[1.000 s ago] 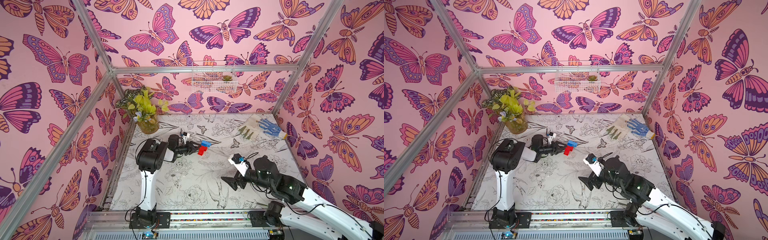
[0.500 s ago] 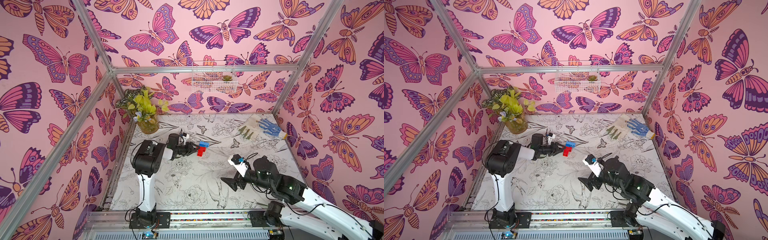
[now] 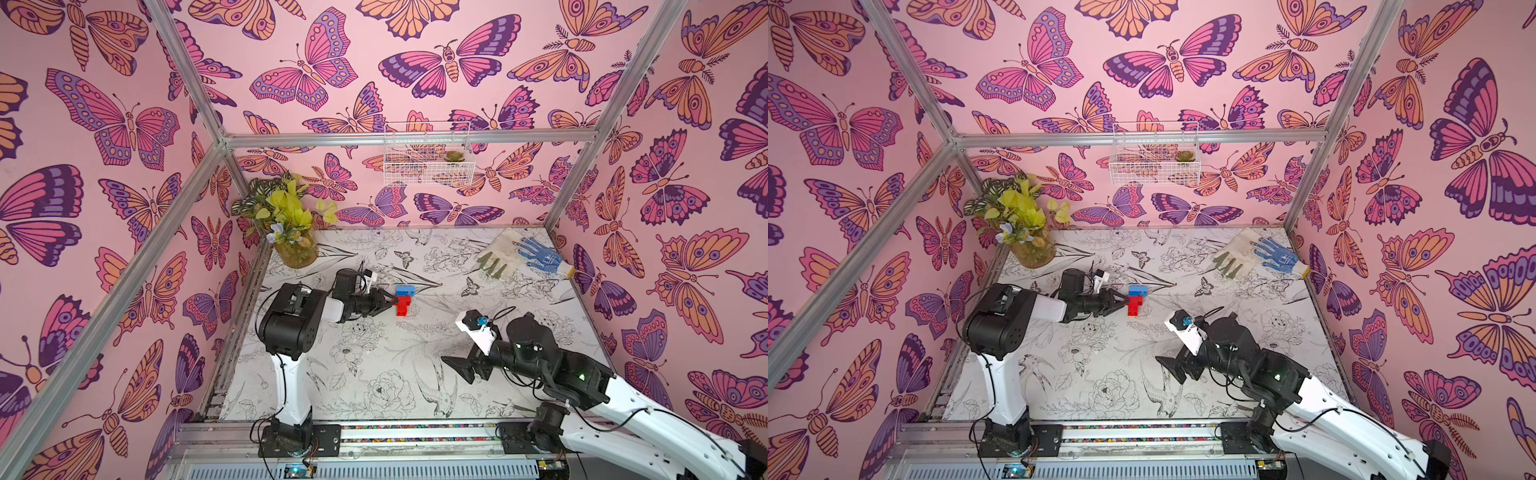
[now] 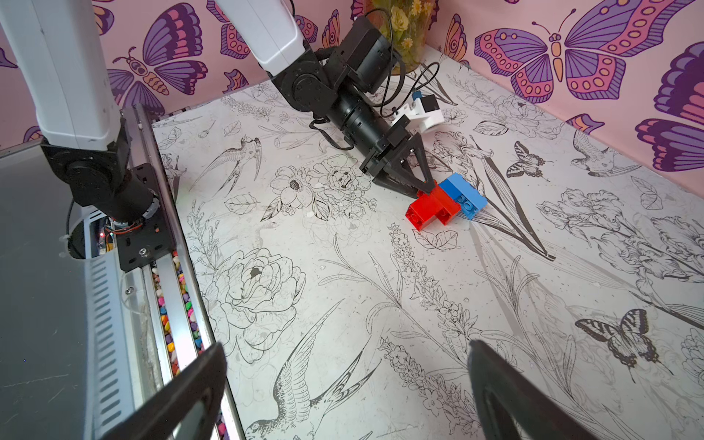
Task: Assemble the letter f with lego
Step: Place the lego brick at the center of the board.
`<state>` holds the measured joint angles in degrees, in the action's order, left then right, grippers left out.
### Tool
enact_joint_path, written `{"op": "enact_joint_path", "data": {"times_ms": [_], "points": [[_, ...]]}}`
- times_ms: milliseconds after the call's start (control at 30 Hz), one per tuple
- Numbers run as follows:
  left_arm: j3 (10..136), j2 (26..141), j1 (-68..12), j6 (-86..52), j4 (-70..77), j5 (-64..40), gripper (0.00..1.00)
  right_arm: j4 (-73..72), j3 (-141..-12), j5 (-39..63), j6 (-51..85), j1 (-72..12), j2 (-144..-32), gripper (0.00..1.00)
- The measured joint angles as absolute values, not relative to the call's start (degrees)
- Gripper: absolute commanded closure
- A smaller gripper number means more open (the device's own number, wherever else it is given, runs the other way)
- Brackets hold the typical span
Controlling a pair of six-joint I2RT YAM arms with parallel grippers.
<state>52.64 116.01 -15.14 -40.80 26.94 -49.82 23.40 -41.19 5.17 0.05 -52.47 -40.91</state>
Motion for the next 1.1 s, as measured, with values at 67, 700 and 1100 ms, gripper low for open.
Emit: {"op": "enact_joint_path", "data": {"times_ms": [67, 700, 1100], "points": [[52.64, 115.26, -15.14, -39.92, 25.32, -49.1, 0.52, 23.4, -41.19, 5.13, 0.03, -52.64, -40.91, 0.01], [50.37, 96.55, -12.05, -27.0, 7.27, -36.14, 0.13, 22.79, -40.07, -1.56, 0.43, -53.34, -43.31, 0.01], [40.23, 80.07, -4.08, -19.46, 4.25, -27.09, 0.0, 13.1, -32.05, -14.74, 1.37, -47.57, -44.49, 0.01]]}}
